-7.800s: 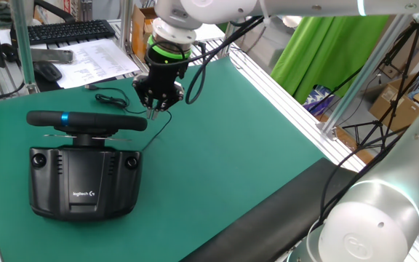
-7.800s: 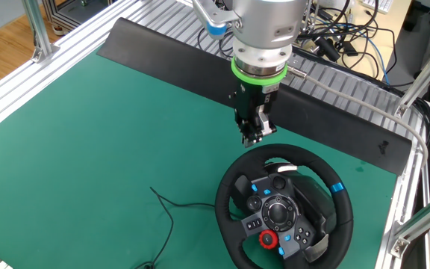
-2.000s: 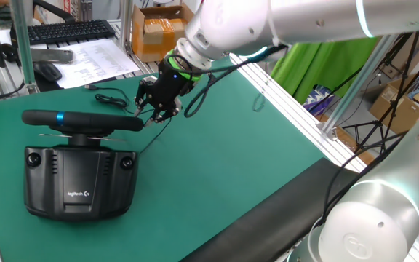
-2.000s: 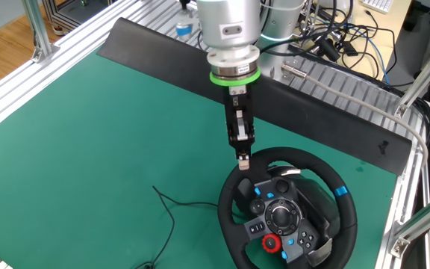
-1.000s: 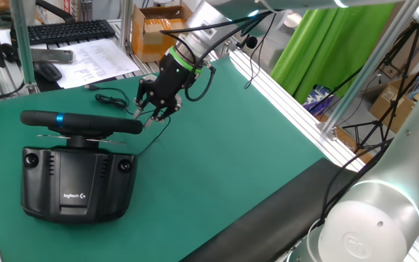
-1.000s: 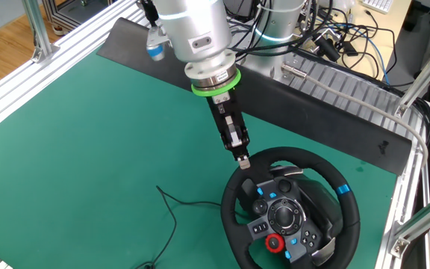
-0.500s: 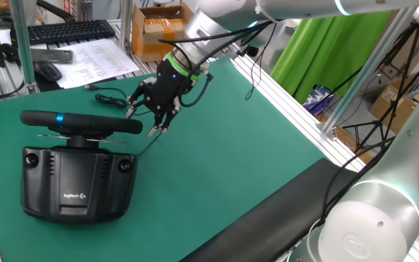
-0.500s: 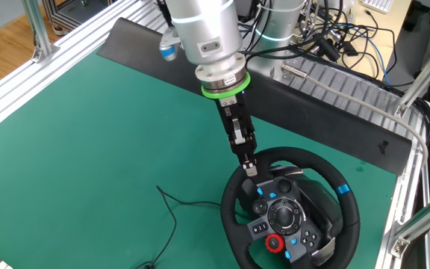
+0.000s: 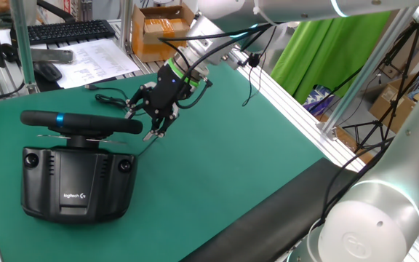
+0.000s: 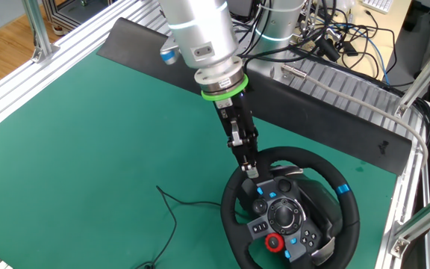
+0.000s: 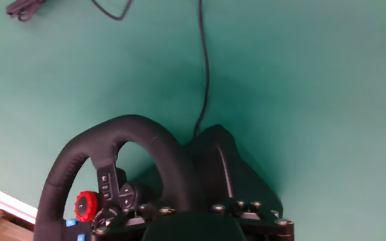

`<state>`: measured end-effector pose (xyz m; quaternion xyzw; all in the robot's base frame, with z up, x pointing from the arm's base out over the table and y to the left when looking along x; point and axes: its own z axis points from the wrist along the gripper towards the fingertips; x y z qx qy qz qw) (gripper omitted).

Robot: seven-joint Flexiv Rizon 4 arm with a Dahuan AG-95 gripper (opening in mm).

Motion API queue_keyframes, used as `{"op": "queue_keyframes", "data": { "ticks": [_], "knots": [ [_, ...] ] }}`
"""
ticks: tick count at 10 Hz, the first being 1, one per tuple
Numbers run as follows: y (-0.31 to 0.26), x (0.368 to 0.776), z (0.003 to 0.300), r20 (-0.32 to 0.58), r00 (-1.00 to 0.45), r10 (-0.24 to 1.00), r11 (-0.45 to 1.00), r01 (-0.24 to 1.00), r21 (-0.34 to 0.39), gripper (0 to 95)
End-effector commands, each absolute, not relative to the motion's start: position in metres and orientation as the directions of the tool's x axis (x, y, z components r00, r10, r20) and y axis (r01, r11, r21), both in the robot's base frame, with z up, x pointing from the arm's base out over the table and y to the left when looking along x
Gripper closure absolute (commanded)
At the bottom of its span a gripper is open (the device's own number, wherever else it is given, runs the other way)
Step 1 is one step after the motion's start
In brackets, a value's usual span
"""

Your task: Rotate the steering wheel 90 degrees clockwise

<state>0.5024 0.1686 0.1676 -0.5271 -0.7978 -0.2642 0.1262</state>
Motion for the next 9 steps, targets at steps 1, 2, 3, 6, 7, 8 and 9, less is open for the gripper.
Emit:
{"op": "queue_keyframes", "data": {
  "ticks": [1,2,3,6,7,8,9],
  "knots": [
    [0.1686,0.5013,0.1669,0.507,-0.389,0.769,0.253,0.914,0.317,95.0],
    [0.1687,0.5013,0.1669,0.527,-0.365,0.767,0.216,0.921,0.324,95.0],
    [0.1686,0.5014,0.167,0.546,-0.342,0.765,0.184,0.928,0.324,95.0],
    [0.1711,0.5008,0.1676,0.558,-0.309,0.77,0.152,0.939,0.309,95.0],
    [0.1718,0.5005,0.1679,0.557,-0.308,0.771,0.153,0.939,0.308,95.0],
    [0.1739,0.4996,0.1691,0.553,-0.304,0.775,0.152,0.94,0.304,95.0],
    [0.1769,0.4981,0.1711,0.553,-0.294,0.779,0.145,0.944,0.297,95.0]
  ]
}}
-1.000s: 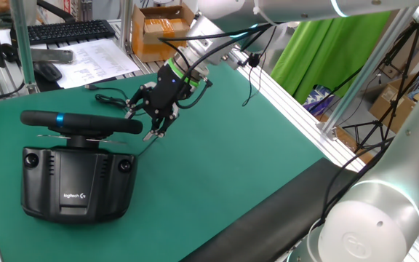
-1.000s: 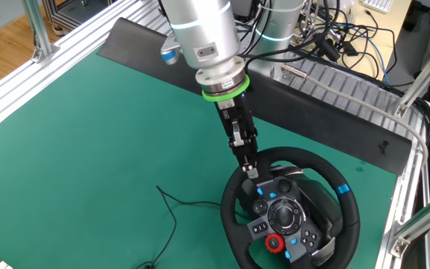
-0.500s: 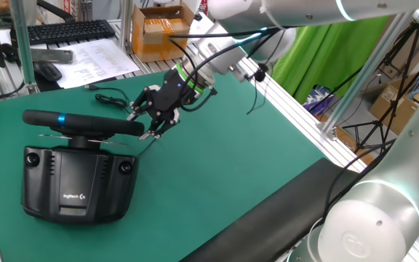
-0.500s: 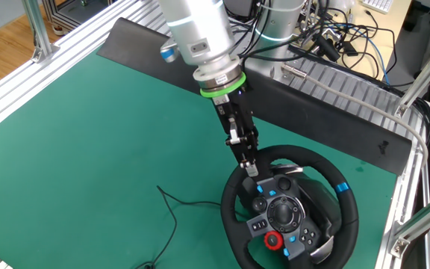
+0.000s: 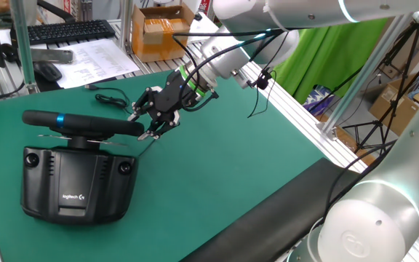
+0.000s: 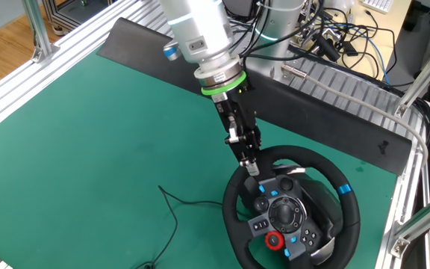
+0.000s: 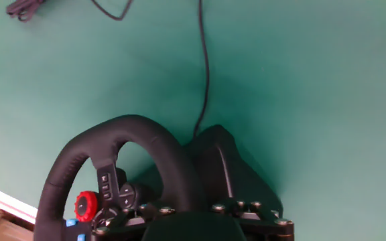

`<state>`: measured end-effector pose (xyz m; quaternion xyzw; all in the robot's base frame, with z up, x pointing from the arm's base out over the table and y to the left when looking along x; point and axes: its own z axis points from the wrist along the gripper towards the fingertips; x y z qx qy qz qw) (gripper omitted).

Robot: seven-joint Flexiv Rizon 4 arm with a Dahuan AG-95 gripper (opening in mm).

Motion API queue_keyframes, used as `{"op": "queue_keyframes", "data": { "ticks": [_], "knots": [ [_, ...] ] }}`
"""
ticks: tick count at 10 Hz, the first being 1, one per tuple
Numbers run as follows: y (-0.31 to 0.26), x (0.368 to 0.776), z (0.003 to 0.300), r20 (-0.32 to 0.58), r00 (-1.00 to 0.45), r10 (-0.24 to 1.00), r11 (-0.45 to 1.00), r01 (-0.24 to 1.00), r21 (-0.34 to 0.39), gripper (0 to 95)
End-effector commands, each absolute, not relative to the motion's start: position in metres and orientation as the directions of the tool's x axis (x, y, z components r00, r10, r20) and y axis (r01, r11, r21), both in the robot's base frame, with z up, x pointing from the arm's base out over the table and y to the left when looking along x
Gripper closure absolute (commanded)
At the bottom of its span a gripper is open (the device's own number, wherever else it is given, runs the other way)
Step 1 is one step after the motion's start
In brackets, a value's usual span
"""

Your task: Rotate the steering wheel 90 degrees clockwise

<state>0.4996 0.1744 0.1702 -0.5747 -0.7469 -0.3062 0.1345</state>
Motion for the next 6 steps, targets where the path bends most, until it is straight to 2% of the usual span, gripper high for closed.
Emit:
{"op": "queue_keyframes", "data": {
  "ticks": [1,6],
  "knots": [
    [0.181,0.495,0.175,0.55,-0.283,0.786,0.14,0.948,0.287,95.0],
    [0.19,0.481,0.194,0.553,-0.253,0.794,0.122,0.957,0.263,95.0]
  ]
}}
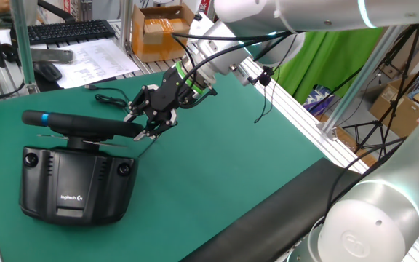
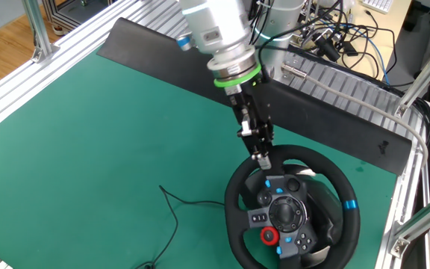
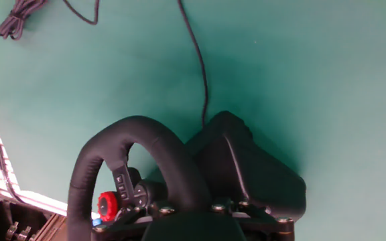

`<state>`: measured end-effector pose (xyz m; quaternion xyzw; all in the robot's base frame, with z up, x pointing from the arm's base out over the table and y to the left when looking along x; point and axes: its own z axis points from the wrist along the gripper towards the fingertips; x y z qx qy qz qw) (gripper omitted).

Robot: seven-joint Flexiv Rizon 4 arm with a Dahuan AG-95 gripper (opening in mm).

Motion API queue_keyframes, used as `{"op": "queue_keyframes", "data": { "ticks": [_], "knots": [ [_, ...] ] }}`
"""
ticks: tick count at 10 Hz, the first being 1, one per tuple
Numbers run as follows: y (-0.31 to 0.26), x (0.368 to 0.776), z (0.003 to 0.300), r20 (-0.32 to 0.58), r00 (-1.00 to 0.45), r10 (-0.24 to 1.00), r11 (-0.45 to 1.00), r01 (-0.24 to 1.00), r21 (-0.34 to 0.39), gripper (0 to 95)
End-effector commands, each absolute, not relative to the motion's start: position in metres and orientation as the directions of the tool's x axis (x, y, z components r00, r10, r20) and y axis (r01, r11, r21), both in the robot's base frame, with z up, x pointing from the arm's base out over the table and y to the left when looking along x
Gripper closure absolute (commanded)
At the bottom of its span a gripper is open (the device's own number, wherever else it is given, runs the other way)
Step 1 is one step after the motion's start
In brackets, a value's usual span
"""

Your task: Rotate the steering wheel 90 degrees clockwise

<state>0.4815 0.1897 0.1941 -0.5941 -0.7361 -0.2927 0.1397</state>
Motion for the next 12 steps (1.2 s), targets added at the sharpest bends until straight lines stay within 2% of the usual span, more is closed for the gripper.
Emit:
{"op": "queue_keyframes", "data": {
  "ticks": [1,6,12],
  "knots": [
    [0.19,0.48,0.196,0.555,-0.251,0.793,0.121,0.958,0.26,95.0],
    [0.217,0.459,0.207,0.572,-0.195,0.797,0.067,0.969,0.238,95.0],
    [0.238,0.448,0.205,0.589,-0.14,0.796,0.009,0.976,0.219,95.0]
  ]
}}
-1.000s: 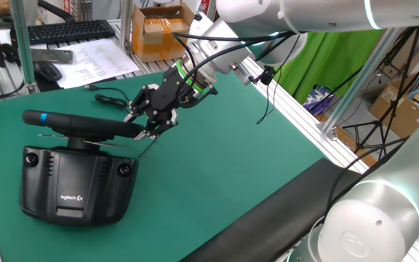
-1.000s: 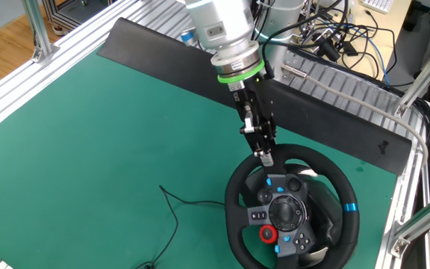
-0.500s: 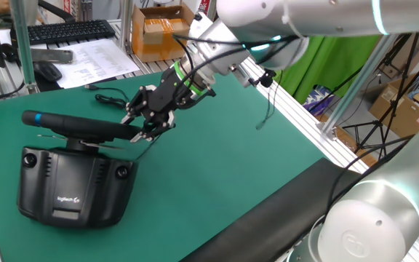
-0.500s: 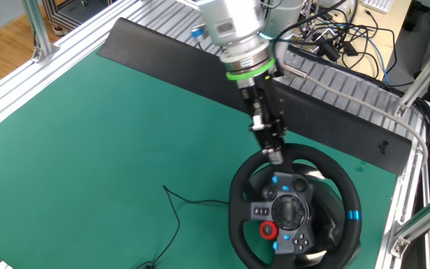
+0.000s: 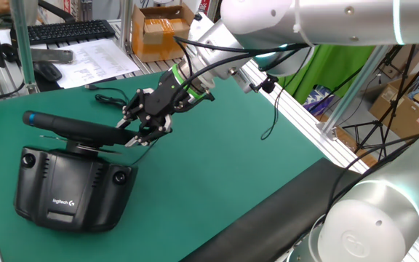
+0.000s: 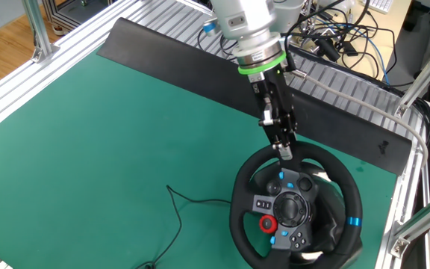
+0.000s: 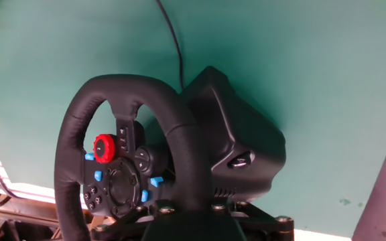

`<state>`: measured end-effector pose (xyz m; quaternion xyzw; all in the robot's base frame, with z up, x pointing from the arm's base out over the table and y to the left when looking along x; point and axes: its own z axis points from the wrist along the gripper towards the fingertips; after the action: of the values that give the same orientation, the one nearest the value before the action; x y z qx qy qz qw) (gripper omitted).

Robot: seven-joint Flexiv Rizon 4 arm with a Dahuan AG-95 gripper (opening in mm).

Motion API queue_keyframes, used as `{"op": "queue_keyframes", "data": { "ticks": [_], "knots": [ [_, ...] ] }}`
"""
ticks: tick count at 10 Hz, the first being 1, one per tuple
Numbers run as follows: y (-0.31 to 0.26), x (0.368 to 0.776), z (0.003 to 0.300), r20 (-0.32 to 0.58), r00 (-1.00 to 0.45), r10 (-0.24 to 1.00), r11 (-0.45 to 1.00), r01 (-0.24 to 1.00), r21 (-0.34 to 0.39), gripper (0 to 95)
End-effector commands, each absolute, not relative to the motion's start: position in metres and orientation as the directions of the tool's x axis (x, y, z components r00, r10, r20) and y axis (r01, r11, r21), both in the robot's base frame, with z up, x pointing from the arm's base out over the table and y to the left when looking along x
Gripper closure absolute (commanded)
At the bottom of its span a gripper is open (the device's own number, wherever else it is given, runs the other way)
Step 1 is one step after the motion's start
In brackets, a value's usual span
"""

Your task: Rotate the steering wheel 90 degrees clockwise

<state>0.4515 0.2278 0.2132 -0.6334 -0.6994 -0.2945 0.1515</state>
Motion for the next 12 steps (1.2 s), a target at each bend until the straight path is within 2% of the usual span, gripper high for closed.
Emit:
{"op": "queue_keyframes", "data": {
  "ticks": [1,6,10,12],
  "knots": [
    [0.241,0.446,0.204,0.597,-0.12,0.794,-0.018,0.975,0.22,95.0],
    [0.249,0.442,0.204,0.608,-0.065,0.791,-0.069,0.978,0.195,95.0],
    [0.25,0.44,0.206,0.63,0.031,0.776,-0.148,0.98,0.135,95.0],
    [0.251,0.441,0.205,0.629,0.025,0.777,-0.144,0.98,0.139,95.0]
  ]
}}
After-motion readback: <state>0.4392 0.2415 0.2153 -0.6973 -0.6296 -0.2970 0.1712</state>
